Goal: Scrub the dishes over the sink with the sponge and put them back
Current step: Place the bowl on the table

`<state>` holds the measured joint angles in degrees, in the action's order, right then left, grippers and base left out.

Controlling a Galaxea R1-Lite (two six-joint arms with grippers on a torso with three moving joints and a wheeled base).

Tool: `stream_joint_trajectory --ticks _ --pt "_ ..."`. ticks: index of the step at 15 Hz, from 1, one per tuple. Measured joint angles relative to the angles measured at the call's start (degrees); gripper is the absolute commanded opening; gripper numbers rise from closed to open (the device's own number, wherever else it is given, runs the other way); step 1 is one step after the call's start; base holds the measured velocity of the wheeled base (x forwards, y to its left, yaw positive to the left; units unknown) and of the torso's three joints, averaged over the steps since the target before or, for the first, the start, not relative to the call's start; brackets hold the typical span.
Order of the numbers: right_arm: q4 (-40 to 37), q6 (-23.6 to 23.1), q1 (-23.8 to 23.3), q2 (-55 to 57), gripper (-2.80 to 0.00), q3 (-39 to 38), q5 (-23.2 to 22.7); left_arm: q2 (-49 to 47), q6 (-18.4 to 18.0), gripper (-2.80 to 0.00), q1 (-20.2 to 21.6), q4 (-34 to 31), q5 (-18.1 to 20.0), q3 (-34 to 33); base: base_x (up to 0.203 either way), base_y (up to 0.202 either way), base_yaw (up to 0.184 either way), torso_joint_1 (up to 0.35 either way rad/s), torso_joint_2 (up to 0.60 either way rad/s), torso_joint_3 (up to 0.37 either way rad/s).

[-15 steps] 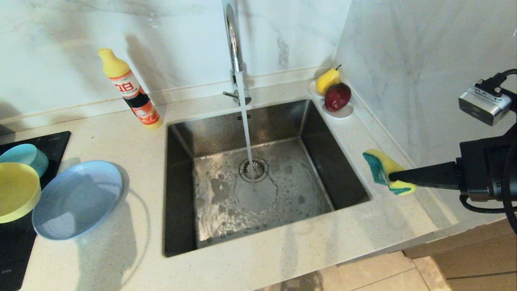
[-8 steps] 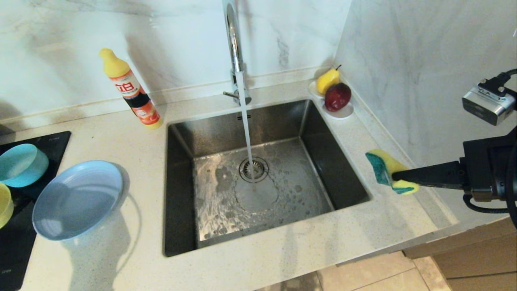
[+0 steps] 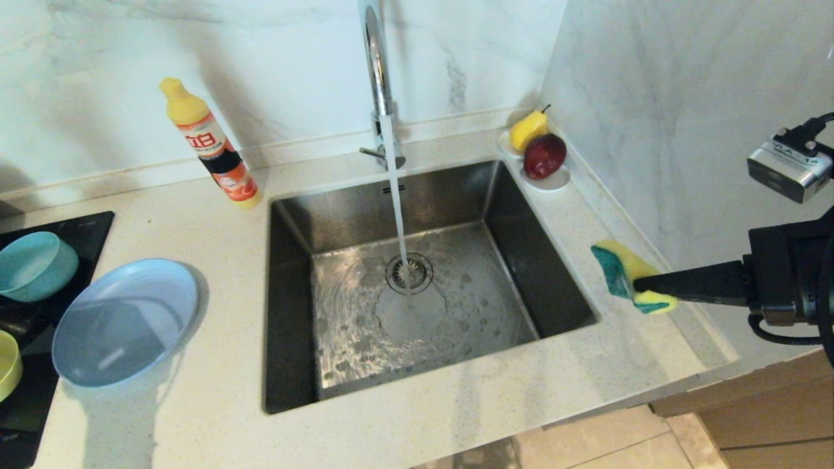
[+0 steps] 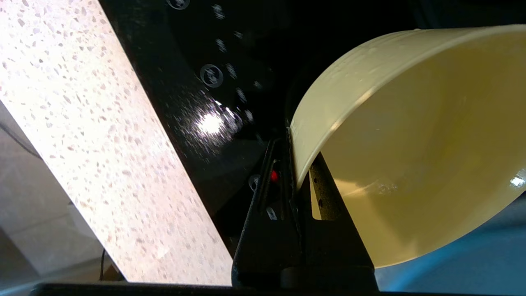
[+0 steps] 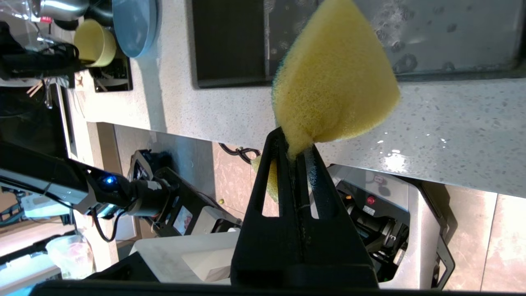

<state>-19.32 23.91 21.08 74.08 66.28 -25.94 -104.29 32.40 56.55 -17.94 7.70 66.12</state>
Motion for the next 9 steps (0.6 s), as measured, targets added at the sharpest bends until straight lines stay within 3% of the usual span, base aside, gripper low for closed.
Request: stream_joint_trajectory --ticks 6,7,9 --pt "-0.24 0.02 0.00 -0.18 -2.80 0.11 0.00 -4.30 0.03 -2.80 1.24 0.04 1.57 1.20 0.000 0.000 0.000 0.000 0.00 0.000" --pt "-0.25 0.04 0.00 -0.24 -2.80 0.11 -0.01 -4.55 0.00 0.00 1.35 -0.01 2.45 1.24 0.000 0.000 0.000 0.000 0.00 0.000" --pt "-0.34 -0.01 0.00 -0.35 -2.80 0.09 -0.01 -4.74 -0.10 0.00 1.35 -0.29 3.07 1.31 0.000 0.000 0.000 0.000 0.00 0.000"
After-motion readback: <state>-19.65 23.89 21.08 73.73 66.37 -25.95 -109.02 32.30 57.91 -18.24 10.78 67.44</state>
